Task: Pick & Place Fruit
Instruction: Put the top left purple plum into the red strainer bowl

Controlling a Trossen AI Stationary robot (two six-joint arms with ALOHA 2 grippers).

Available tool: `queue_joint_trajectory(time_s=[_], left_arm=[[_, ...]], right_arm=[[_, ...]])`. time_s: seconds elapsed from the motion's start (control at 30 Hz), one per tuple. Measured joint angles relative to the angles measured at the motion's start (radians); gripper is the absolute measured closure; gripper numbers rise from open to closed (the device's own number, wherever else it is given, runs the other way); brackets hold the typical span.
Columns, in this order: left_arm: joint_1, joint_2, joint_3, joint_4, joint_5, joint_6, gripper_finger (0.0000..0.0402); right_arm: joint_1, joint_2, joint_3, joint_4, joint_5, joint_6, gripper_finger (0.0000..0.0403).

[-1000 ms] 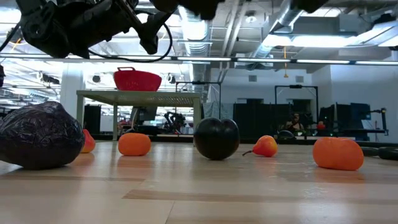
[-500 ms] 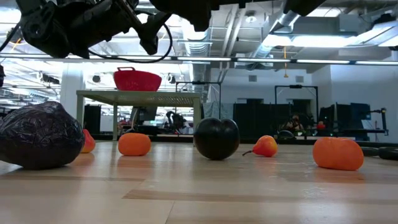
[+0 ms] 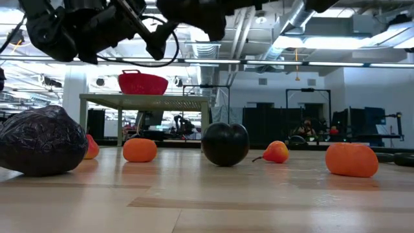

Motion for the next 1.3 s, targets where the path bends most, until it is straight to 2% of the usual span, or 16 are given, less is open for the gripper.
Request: queue_joint_trajectory(time_s=[0.07, 0.17, 0.23, 0.37, 0.47, 0.6, 0.83, 1.07, 1.3], left_arm=[[0.040, -0.018, 0.000, -0.065, 0.009, 0.017, 0.0009], [0.090, -0.078, 0.001, -0.218, 0.007, 0.099, 0.0016], [0.104, -0.133, 0.005, -0.371, -0.042, 0.188, 0.0023], [0.069, -0.252, 0.052, -0.738, -0.261, 0.398, 0.0039], [0.012, -0.291, 0.091, -0.890, -0.450, 0.410, 0.0048], [-0.066, -0.278, 0.101, -0.891, -0.594, 0.295, 0.0058], [-0.147, -0.177, 0.099, -0.856, -0.714, 0.151, 0.0072], [-0.150, -0.121, 0.097, -0.821, -0.775, 0.054, 0.0075], [-0.151, -0.119, 0.099, -0.808, -0.790, 0.081, 0.0081]], right_arm=[[0.000, -0.012, 0.000, -0.090, 0.026, 0.077, 0.0107], [-0.014, -0.049, 0.000, -0.286, 0.025, 0.284, 0.0107], [-0.029, -0.076, -0.001, -0.447, 0.021, 0.438, 0.0107], [-0.075, -0.118, -0.001, -0.675, -0.017, 0.697, 0.0106], [-0.113, -0.121, 0.004, -0.736, -0.034, 0.803, 0.0106], [-0.156, -0.072, 0.077, -0.754, -0.041, 0.839, 0.0106], [-0.178, 0.080, 0.262, -0.794, -0.041, 0.739, 0.0106], [-0.158, 0.188, 0.387, -0.918, 0.076, 0.683, 0.0106], [-0.131, 0.183, 0.395, -0.916, 0.066, 0.681, 0.0106]])
